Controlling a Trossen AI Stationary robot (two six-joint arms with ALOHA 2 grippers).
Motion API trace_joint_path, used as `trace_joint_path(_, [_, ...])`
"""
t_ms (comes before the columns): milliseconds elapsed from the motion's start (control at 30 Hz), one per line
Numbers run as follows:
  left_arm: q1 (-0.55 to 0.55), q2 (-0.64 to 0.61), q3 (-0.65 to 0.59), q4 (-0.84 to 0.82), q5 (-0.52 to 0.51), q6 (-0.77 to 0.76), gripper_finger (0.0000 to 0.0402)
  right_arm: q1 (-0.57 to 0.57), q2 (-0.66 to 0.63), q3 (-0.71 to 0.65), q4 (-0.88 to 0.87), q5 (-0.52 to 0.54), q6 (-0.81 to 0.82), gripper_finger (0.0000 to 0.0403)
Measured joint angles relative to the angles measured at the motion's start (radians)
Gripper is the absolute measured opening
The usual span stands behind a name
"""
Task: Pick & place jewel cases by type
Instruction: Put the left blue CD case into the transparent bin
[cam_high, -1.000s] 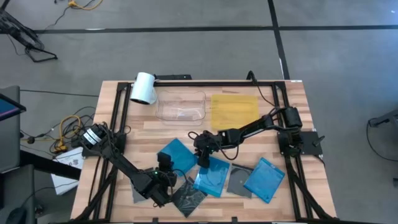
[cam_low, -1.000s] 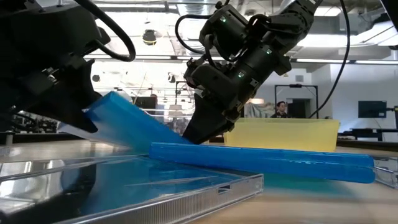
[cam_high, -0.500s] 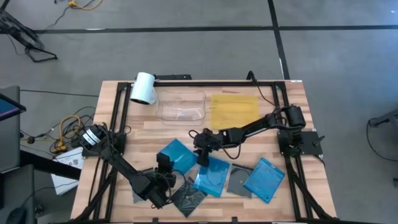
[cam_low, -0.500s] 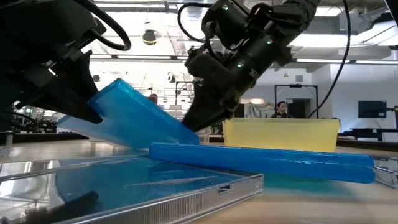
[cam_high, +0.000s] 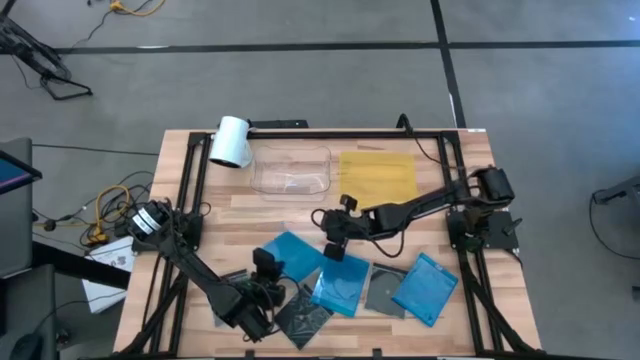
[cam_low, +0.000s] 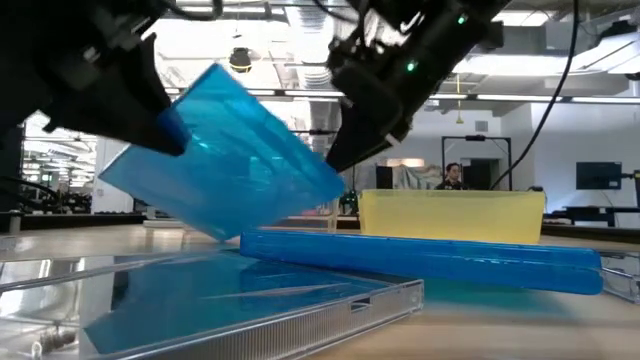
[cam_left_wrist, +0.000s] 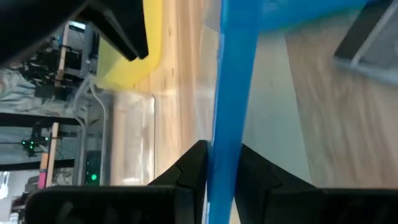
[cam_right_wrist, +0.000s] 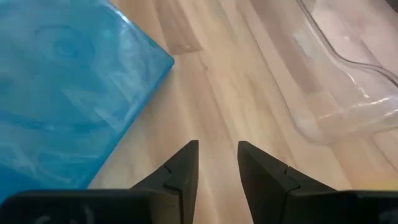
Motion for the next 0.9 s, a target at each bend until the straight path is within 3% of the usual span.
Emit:
trace_joint_path(267, [0.000, 0.000, 0.063, -0.072, -0.038, 0.003, 0.0036, 0.043, -0.069, 0.000, -0.061, 0.074, 0.000, 0.0107])
trace_joint_path(900, [-0.005, 0.000, 0.066, -0.073, -0.107, -0.086, 0.0036, 0.139, -0.170, 0.001, -0.258, 0.253, 0.042, 0.0107])
